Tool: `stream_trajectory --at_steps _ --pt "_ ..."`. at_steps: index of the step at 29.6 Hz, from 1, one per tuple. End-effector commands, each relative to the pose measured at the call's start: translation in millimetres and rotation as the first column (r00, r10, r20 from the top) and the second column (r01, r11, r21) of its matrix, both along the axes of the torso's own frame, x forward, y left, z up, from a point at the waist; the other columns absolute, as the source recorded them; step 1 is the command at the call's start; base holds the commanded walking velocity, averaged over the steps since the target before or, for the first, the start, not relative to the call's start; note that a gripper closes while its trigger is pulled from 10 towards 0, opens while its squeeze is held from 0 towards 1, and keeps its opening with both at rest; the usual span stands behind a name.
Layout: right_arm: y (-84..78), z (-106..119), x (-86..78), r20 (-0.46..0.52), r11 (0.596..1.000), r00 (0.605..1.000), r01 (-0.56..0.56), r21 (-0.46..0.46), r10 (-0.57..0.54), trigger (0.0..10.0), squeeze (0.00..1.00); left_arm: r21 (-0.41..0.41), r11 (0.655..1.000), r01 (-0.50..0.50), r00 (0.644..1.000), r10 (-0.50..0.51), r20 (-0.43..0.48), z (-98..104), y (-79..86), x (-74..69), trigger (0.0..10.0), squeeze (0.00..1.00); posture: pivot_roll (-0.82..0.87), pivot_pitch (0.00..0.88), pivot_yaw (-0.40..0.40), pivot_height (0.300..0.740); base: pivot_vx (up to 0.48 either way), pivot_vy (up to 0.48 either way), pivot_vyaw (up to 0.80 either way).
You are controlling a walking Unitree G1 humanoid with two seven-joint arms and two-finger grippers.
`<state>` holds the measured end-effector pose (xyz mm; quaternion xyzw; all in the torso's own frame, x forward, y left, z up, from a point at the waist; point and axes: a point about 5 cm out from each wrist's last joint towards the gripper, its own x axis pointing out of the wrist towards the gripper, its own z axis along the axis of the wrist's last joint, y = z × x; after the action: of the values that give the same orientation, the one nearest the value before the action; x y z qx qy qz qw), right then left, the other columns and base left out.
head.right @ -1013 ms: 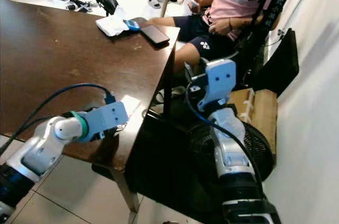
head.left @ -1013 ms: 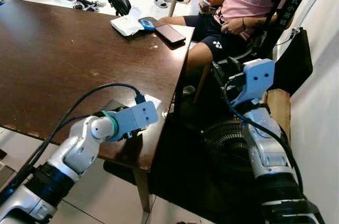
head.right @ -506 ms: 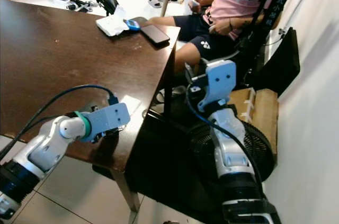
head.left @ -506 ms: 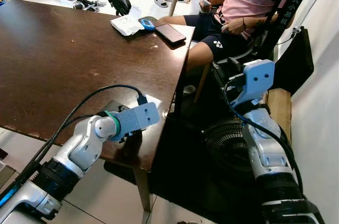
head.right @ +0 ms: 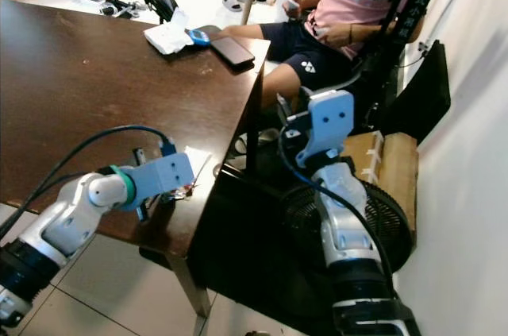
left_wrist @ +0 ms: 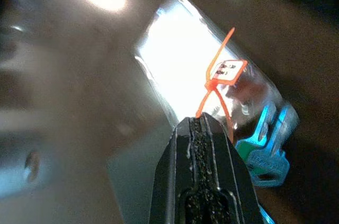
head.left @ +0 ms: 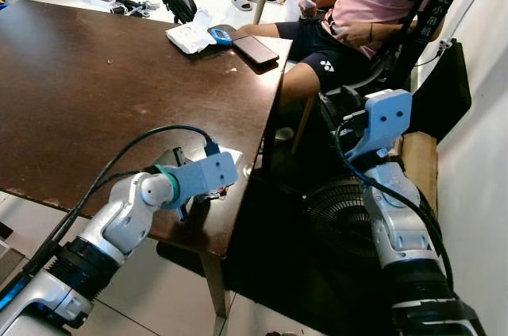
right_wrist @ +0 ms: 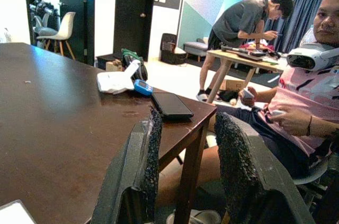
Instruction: Hang keys on a hook
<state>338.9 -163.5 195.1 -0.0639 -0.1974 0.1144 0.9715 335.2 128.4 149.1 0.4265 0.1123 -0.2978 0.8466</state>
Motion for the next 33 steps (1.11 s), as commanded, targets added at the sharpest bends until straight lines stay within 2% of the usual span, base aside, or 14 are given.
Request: stream_trajectory --at_steps 1,3,4,7,8,9,10,12,14,15,16,26,27,33 --pt "2.0 0 0.4 0.002 1.0 1.0 -0.001 0.009 0.001 10.0 0.0 -0.166 0.986 0.025 0.999 -0.018 0.045 20 -7.2 -1.2 0.0 0.0 0.08 0.0 0.105 0.74 0.0 0.0 0.0" --pt "2.0 0 0.4 0.002 1.0 1.0 -0.001 0.009 0.001 10.0 0.0 -0.166 0.986 0.025 0.999 -0.018 0.045 20 -7.2 -1.2 0.0 0.0 0.08 0.0 0.105 0.74 0.0 0.0 0.0" --pt "1.9 0 0.4 0.004 1.0 1.0 -0.001 0.011 0.001 10.0 0.0 -0.287 0.957 0.045 0.997 -0.025 0.073 35 -12.3 -2.6 10.0 0.0 0.08 0.0 0.1 0.74 0.0 0.0 0.0" --pt "2.1 3 0.8 0.008 0.999 1.0 -0.003 0.038 0.003 10.0 0.0 -0.415 0.907 0.076 0.99 -0.02 0.139 56 -18.1 -2.8 10.0 0.0 0.08 0.0 0.097 0.74 0.0 0.0 0.0" --pt "1.6 6 1.7 0.012 0.998 1.0 -0.002 0.07 0.001 10.0 0.0 -0.511 0.854 0.095 0.981 0.007 0.194 73 -21.3 -2.0 10.0 0.0 0.07 0.0 0.098 0.74 0.0 0.0 0.0" --pt "1.6 6 1.7 0.012 0.998 1.0 -0.002 0.07 0.001 10.0 0.0 -0.511 0.854 0.095 0.981 0.007 0.194 73 -21.3 -2.0 10.0 0.0 0.07 0.0 0.098 0.74 0.0 0.0 0.0" --pt "0.9 9 3.1 0.014 0.995 1.0 0.002 0.103 -0.004 10.0 0.0 -0.592 0.799 0.104 0.972 0.046 0.232 86 -22.2 -0.7 10.0 0.0 0.07 0.0 0.098 0.74 0.0 0.0 0.0" --pt "0.9 9 3.1 0.014 0.995 1.0 0.002 0.103 -0.004 10.0 0.0 -0.592 0.799 0.104 0.972 0.046 0.232 86 -22.2 -0.7 10.0 0.0 0.07 0.0 0.098 0.74 0.0 0.0 0.0" --pt "8.4 13 8.5 0.007 0.994 1.0 -0.025 0.109 0.024 10.0 0.0 -0.735 0.674 0.075 0.94 0.198 0.278 108 -11.2 3.4 10.0 0.0 0.07 0.0 0.096 0.74 0.0 0.0 0.0" --pt "8.4 13 8.5 0.007 0.994 1.0 -0.025 0.109 0.024 10.0 0.0 -0.735 0.674 0.075 0.94 0.198 0.278 108 -11.2 3.4 10.0 0.0 0.07 0.0 0.096 0.74 0.0 0.0 0.0" --pt "20.8 13 13.3 -0.012 0.995 0.997 -0.08 0.051 0.081 10.0 0.0 -0.79 0.609 0.079 0.92 0.26 0.292 118 -3.2 1.9 10.0 0.0 0.07 0.0 0.091 0.74 0.0 0.0 0.0" --pt "55.8 10 27.9 -0.123 0.96 0.954 -0.279 -0.022 0.275 10.0 0.0 -0.731 0.677 0.086 0.932 0.205 0.299 108 -6.5 -11.2 10.0 0.0 0.07 0.0 0.077 0.74 0.0 0.0 0.0" --pt "70.6 7 33.8 -0.184 0.94 0.928 -0.338 -0.047 0.324 10.0 0.0 -0.719 0.694 0.025 0.936 0.236 0.261 99 0.4 -12.8 10.0 0.0 0.08 0.0 0.066 0.74 0.0 0.0 0.0" --pt "94.2 -6 39.9 -0.332 0.897 0.855 -0.439 -0.057 0.397 10.0 0.0 -0.73 0.682 -0.057 0.932 0.298 0.206 88 14.2 -17.4 10.0 0.0 0.08 0.0 0.049 0.74 0.0 0.0 0.0"
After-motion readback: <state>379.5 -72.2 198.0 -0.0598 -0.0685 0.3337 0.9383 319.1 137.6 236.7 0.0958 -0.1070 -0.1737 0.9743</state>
